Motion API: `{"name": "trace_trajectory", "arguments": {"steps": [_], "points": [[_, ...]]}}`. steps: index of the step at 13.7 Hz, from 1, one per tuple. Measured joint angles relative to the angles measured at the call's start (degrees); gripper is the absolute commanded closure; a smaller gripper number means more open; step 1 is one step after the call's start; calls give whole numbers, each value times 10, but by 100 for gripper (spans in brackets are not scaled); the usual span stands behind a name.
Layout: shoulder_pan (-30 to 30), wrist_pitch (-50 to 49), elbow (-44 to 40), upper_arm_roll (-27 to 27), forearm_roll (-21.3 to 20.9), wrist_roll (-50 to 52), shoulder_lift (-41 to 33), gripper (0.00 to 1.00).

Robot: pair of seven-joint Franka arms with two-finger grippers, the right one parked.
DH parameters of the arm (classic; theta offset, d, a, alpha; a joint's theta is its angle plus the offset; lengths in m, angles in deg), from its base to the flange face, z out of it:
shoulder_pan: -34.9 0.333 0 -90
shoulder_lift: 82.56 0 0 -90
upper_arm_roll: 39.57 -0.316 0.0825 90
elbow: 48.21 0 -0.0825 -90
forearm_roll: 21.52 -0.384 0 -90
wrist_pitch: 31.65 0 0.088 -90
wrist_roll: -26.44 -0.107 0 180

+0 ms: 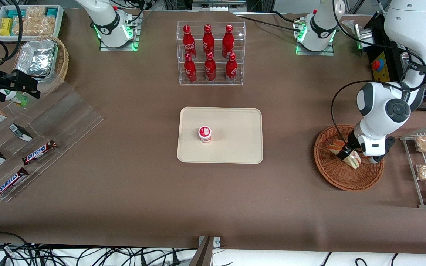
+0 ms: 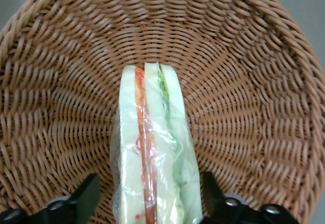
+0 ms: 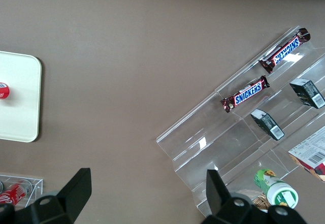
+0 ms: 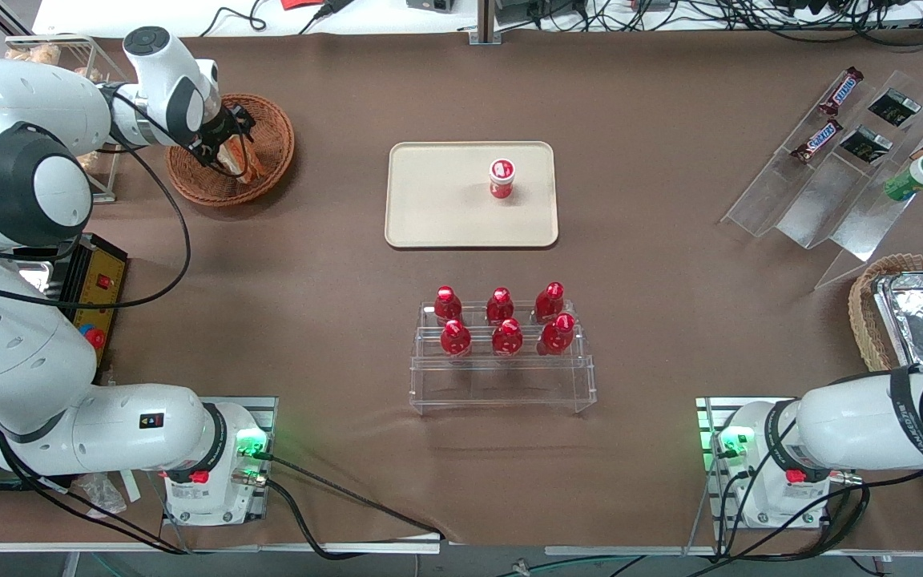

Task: Place sandwich from basket to tray
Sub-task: 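Lower the left gripper and close it on the wrapped sandwich, then lift the sandwich and carry it with the left gripper over the cream tray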

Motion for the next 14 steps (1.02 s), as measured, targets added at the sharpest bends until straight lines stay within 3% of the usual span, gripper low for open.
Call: {"name": "trace_trajectory", "arguments": {"steps": [1, 2, 6, 9, 14], "points": [[0, 1, 0, 0, -7, 9, 1, 98], [0, 2, 0, 0, -9, 14, 1, 100], [-1, -11, -16, 1, -10, 20, 0, 100], [-4, -147, -95, 15, -13, 15, -15, 100], [-9, -325, -217, 87, -14, -11, -48, 100]]}}
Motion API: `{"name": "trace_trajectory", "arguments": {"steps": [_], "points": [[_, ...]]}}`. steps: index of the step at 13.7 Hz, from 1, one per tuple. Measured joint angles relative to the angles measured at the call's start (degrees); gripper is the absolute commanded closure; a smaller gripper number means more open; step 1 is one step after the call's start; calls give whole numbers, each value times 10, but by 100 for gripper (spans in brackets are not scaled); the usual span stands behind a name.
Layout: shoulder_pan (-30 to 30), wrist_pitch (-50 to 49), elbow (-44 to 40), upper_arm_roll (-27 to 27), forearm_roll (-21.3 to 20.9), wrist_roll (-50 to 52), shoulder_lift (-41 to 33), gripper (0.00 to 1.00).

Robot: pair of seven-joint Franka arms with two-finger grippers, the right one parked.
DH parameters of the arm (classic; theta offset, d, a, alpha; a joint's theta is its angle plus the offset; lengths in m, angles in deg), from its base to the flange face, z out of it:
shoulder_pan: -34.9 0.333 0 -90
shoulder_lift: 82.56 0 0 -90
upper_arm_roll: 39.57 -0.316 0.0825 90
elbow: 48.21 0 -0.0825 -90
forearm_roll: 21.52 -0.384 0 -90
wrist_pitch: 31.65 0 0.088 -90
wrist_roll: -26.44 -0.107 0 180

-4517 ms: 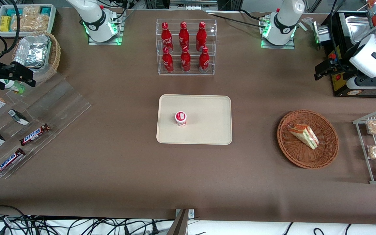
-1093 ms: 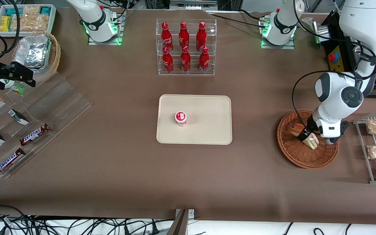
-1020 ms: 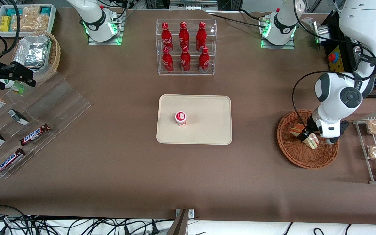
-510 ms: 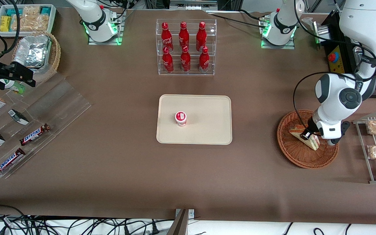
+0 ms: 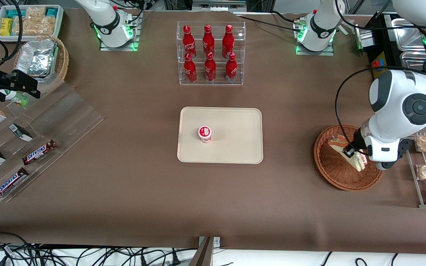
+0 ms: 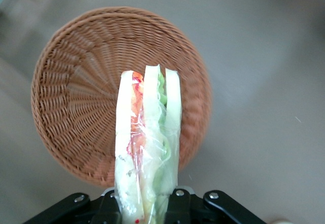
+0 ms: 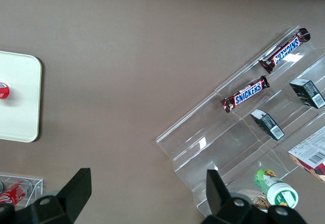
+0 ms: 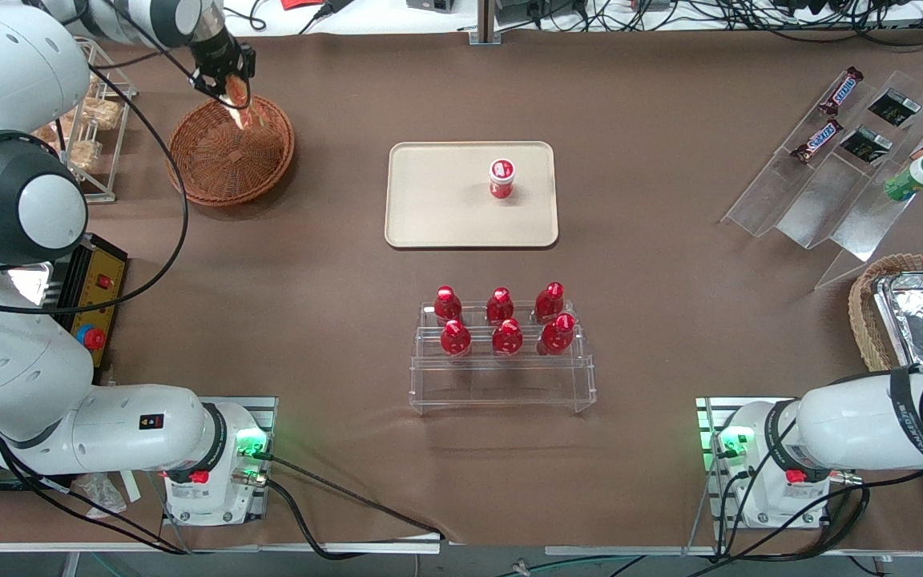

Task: Place sandwich from basket to tray
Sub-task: 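Lift the sandwich and carry it with the left gripper over the cream tray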

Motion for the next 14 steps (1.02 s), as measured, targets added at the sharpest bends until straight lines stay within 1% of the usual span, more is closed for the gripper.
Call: {"name": "trace_trajectory", "arguments": {"steps": [3, 6, 9, 14], "points": [[-1, -74, -54, 35, 0, -73, 0, 100], [-1, -113, -92, 60, 0, -113, 0, 100], [-1, -127, -112, 98, 0, -117, 0, 100], [-4, -135, -113, 161, 0, -142, 4, 100]]}}
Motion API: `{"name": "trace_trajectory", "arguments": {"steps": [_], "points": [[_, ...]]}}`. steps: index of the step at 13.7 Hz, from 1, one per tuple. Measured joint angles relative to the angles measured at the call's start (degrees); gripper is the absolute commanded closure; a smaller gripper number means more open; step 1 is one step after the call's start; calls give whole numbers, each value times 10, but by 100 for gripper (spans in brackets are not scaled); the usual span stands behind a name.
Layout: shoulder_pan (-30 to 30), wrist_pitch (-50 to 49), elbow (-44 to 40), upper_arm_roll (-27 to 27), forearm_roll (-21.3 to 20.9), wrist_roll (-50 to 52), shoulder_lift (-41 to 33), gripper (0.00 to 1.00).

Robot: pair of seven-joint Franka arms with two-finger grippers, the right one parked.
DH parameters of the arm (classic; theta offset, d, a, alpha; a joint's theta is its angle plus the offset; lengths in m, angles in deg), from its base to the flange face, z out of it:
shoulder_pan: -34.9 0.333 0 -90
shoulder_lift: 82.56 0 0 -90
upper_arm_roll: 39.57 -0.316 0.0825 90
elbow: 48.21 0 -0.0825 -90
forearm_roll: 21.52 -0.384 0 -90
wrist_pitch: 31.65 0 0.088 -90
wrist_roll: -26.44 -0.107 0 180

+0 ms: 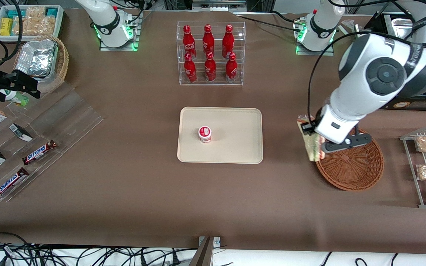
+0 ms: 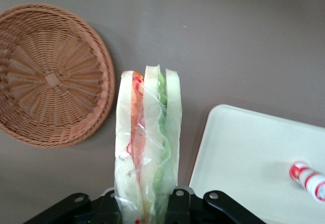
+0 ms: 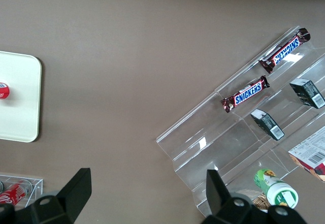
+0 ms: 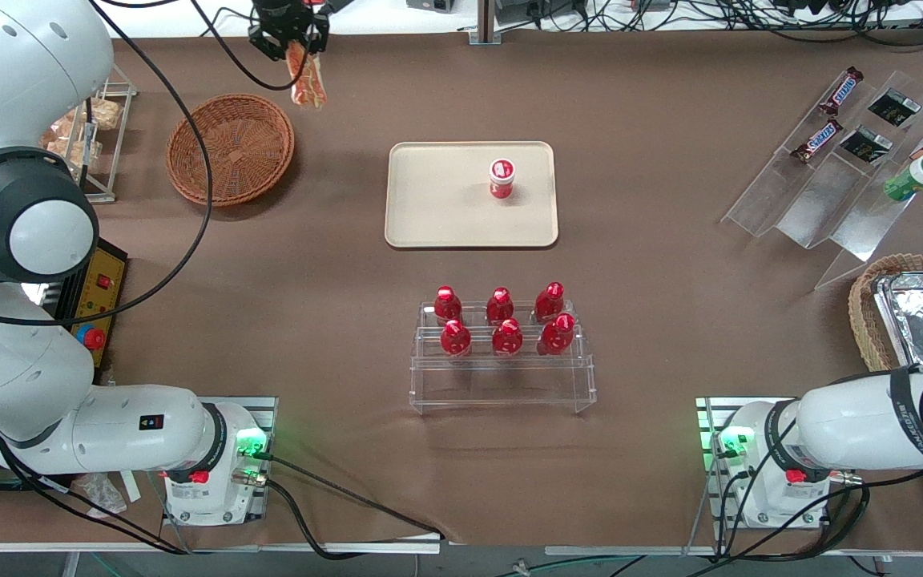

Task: Place sandwich from basket to tray
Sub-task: 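Lift the sandwich and carry it with the left gripper over the cream tray, then lower the sandwich onto the tray beside the small bottle and open the left gripper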

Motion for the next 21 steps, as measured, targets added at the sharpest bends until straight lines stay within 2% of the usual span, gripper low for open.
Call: {"name": "trace_trajectory", "arguments": {"steps": [4, 7, 12, 17, 19, 21], "points": [[-3, -3, 0, 46, 0, -53, 9, 100], [-13, 2, 10, 61, 0, -66, 21, 100], [-32, 102, 93, 68, 0, -60, 32, 100], [-59, 194, 171, 68, 0, -1, 37, 100], [-77, 198, 180, 68, -20, 44, 47, 100], [-95, 201, 183, 68, -73, 122, 69, 100]]}}
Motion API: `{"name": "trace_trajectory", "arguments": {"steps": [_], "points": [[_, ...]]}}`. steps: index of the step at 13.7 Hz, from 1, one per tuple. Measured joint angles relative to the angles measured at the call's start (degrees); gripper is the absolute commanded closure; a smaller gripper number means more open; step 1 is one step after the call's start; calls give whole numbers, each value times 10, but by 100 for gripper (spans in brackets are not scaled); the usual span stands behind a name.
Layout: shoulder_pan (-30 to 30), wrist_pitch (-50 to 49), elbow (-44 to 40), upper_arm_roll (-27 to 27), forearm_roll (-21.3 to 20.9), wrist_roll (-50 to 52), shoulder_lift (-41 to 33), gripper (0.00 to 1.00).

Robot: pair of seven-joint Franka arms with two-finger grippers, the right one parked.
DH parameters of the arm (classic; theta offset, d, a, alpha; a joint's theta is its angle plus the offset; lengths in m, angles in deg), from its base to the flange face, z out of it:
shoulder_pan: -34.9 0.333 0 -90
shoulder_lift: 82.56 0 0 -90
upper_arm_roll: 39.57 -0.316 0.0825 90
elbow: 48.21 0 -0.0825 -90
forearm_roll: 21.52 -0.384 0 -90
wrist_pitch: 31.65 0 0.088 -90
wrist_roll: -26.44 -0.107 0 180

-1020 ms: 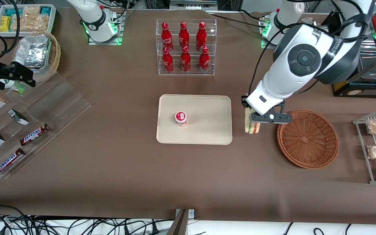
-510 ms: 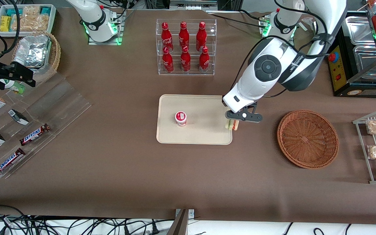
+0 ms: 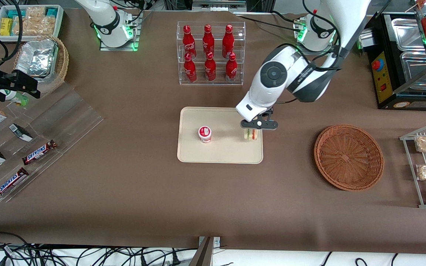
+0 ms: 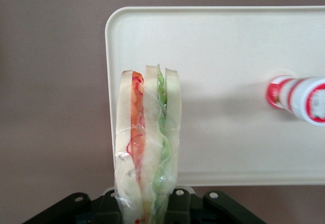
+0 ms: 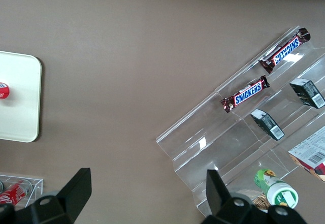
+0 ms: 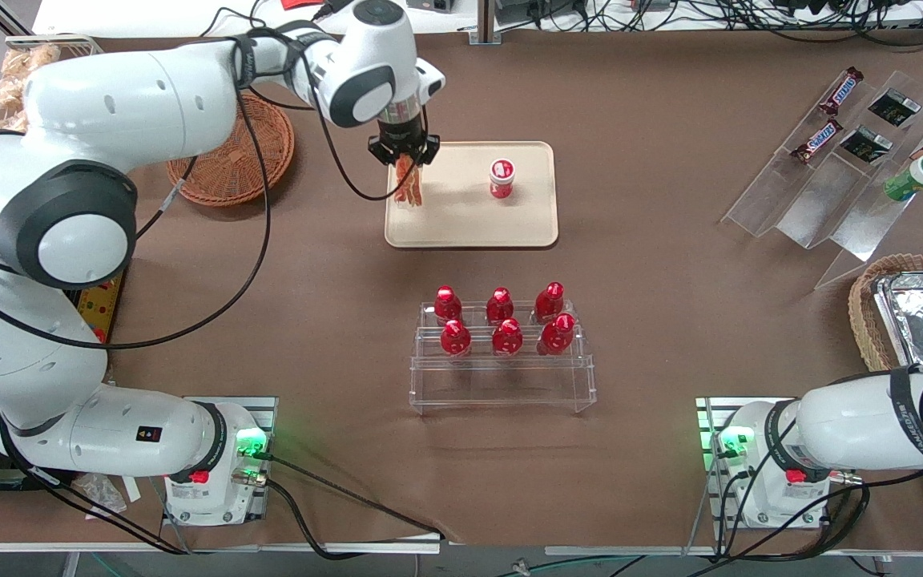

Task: Place sandwich from basket to tray
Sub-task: 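Lower the sandwich onto the tray beside the small bottle and open the left gripper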

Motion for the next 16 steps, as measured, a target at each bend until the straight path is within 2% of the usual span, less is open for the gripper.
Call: {"name": "trace_trajectory", "arguments": {"steps": [3, 7, 11, 14, 15, 16], "points": [[-26, 22, 1, 0, -52, 69, 41, 100], [-37, 33, 0, 0, -67, 79, 69, 100], [-45, 42, 0, 0, -119, 118, 93, 100], [-51, 57, 0, 0, -138, 140, 111, 100], [-52, 58, -1, 0, -139, 143, 113, 98], [-52, 58, -2, 0, -139, 144, 113, 82]]}}
